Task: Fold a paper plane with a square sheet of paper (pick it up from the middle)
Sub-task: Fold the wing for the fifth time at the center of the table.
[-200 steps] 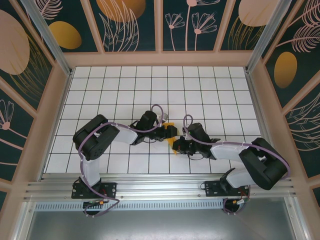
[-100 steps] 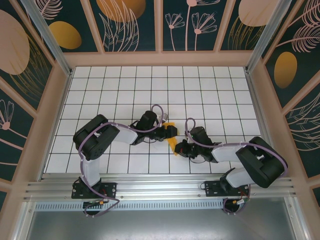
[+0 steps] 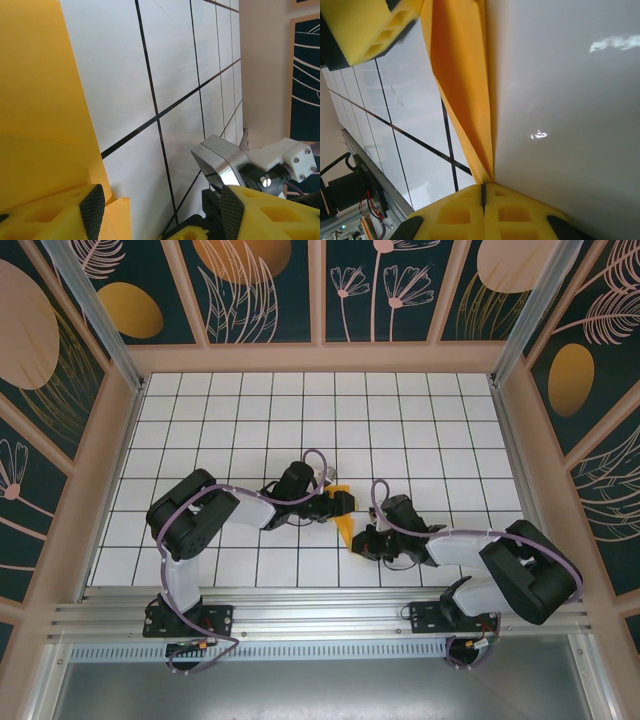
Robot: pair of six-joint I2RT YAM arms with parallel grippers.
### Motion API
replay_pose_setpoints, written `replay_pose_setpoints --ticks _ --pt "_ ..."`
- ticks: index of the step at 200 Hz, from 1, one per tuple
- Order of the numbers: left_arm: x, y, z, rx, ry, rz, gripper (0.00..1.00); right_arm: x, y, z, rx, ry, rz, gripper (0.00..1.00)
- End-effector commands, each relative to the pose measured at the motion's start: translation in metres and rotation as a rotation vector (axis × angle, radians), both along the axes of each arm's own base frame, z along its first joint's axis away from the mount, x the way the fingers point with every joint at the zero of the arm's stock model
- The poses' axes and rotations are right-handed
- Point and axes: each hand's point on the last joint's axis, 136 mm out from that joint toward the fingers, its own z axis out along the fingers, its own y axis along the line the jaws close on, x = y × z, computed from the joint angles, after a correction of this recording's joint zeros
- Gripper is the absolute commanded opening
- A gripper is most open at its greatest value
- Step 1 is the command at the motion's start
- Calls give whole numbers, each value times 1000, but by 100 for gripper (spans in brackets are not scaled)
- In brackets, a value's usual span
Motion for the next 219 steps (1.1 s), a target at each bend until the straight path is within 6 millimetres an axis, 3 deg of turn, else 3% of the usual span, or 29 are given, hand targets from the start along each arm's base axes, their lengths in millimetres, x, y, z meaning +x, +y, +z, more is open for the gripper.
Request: replay_pose_setpoints --ticks 1,18,59,94,120,149,193,219 --pt "-3 15 -48 145 47 37 65 -20 -27 -33 -176 103 2 5" --pt "-4 15 -48 146 49 37 65 -16 -23 -27 -167 93 7 4" --pt "-4 15 -49 148 48 35 65 16 5 32 22 -72 -28 5" --pt "-4 15 -50 149 52 32 65 47 25 57 143 -126 -117 6" --pt "-4 15 -48 151 52 31 65 62 25 58 131 -143 -176 6" --pt "-3 14 -47 148 51 33 65 65 16 43 99 -114 -227 9" --pt "-3 15 -46 150 52 35 65 65 25 34 135 -75 -210 8" --pt "-3 15 -48 152 54 36 65 55 11 8 19 -18 -214 8"
